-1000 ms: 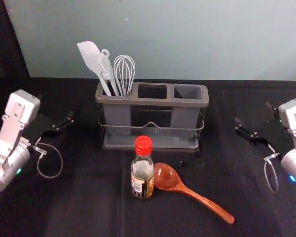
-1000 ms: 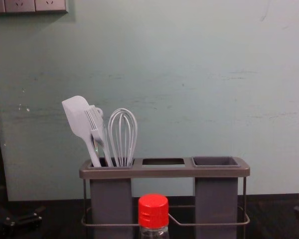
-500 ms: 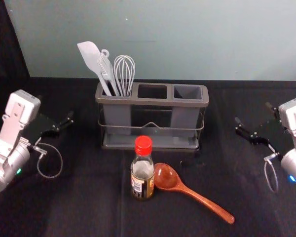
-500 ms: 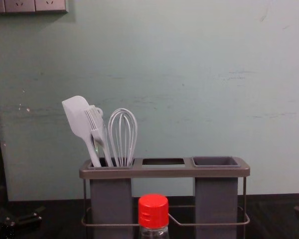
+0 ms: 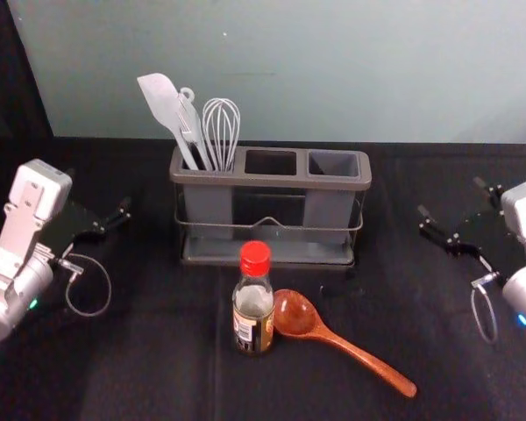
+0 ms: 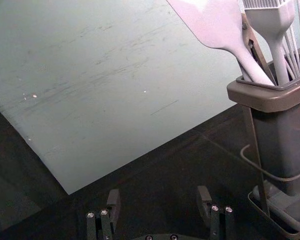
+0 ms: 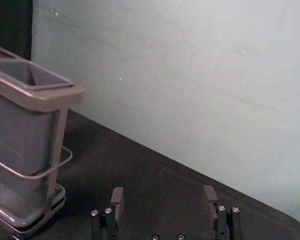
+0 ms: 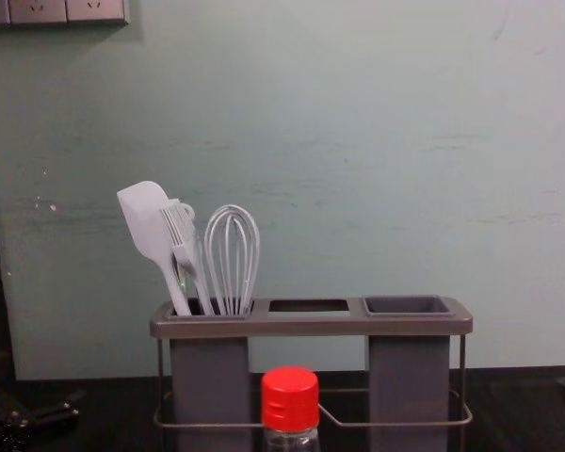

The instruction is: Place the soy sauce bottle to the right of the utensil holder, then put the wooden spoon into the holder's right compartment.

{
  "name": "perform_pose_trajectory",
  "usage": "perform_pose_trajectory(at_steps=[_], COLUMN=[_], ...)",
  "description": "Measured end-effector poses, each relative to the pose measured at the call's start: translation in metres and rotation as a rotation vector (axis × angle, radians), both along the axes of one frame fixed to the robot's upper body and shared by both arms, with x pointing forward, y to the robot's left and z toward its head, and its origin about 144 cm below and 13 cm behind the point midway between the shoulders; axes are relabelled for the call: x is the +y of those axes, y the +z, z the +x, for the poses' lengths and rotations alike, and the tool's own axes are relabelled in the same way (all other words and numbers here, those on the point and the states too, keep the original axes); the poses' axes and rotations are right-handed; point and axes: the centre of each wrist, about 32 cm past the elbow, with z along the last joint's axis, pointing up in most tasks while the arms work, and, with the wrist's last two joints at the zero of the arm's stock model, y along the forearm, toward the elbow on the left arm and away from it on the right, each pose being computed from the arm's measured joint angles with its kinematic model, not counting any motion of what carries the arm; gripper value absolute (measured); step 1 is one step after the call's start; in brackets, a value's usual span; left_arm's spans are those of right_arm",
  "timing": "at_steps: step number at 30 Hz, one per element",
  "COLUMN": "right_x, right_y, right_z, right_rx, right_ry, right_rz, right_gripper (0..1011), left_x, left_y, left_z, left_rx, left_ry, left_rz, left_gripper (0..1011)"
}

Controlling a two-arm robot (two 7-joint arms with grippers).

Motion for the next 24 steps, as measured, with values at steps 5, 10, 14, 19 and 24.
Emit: perform_pose_trajectory(at_steps=[5, 10, 14, 19, 24], right_x=[-0.002, -0.004, -0.007, -0.011, -0.019], right_y=[0.006, 0.015, 0.023, 0.031, 0.037], right_z=[-0.006, -0.017, -0.026, -0.037, -0.048], right_rx=[-0.018, -0.053, -0.075, -0.079, -0.057], right_ry=[0.009, 0.042, 0.066, 0.110, 0.186], right_rz=[0.026, 0.045, 0.071, 0.104, 0.166], right_gripper=[1004, 1004, 1004, 1004, 1004], left_x=[0.000, 0.000, 0.000, 0.000, 0.000], left_y=[0.000, 0.000, 0.000, 0.000, 0.000], left_z=[0.000, 0.000, 0.000, 0.000, 0.000], left_rx=[0.000, 0.000, 0.000, 0.000, 0.000], left_ry=[0.000, 0.000, 0.000, 0.000, 0.000], left_rz=[0.000, 0.000, 0.000, 0.000, 0.000], left_gripper=[1005, 1005, 1005, 1005, 1005])
